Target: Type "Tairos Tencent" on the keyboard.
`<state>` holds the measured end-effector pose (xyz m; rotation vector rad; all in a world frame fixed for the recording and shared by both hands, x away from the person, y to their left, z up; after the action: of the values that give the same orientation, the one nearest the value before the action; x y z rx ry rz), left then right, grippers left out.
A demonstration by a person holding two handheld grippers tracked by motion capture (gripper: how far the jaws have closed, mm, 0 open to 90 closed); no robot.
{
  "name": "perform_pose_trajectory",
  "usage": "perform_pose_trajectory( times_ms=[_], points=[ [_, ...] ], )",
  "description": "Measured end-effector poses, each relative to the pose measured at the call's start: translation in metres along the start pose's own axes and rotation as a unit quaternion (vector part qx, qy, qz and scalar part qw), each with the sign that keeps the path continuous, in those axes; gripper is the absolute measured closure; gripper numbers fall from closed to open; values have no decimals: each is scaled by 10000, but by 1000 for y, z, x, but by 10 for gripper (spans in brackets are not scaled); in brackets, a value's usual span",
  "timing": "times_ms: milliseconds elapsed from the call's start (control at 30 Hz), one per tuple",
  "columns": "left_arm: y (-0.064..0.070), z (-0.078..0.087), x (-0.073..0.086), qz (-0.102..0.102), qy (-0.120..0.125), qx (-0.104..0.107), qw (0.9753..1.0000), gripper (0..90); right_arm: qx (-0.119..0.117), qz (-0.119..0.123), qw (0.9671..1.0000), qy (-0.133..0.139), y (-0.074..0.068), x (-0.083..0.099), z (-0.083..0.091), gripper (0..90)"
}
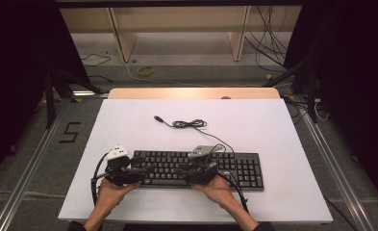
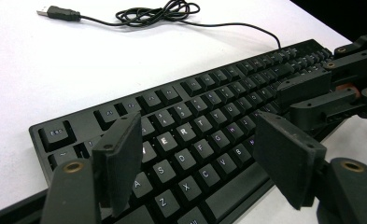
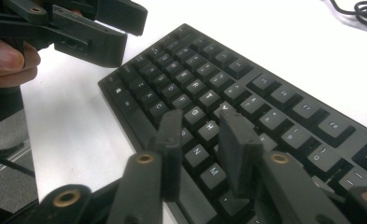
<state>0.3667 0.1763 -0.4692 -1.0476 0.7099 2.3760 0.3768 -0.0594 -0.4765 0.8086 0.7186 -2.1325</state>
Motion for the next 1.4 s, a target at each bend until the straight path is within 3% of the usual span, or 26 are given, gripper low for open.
perform_pose_trajectory(
  times_ms=[500,867,1400],
  points=[
    [2,3,3,-48,45,35,10000,326,82,38,9998,-199,0,0,-9,879],
    [3,4,5,-54,66,60,9999,326,185,121,9988,-428,-4,4,-23,893],
    [3,4,6,-85,21,74,9999,326,238,137,9983,-521,-3,7,-29,900]
  ],
)
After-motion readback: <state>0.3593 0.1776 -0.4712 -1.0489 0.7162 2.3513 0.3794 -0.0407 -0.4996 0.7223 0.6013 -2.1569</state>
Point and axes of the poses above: each handheld gripper's, and its own axes: z roughly backward along the jaws, x roughly out of its underside, y roughly to its right, the point moved 3 cm from there along -z, roughly forward along the jaws, and after that the axes turned 4 degrees about -y, right-handed, at the moved point
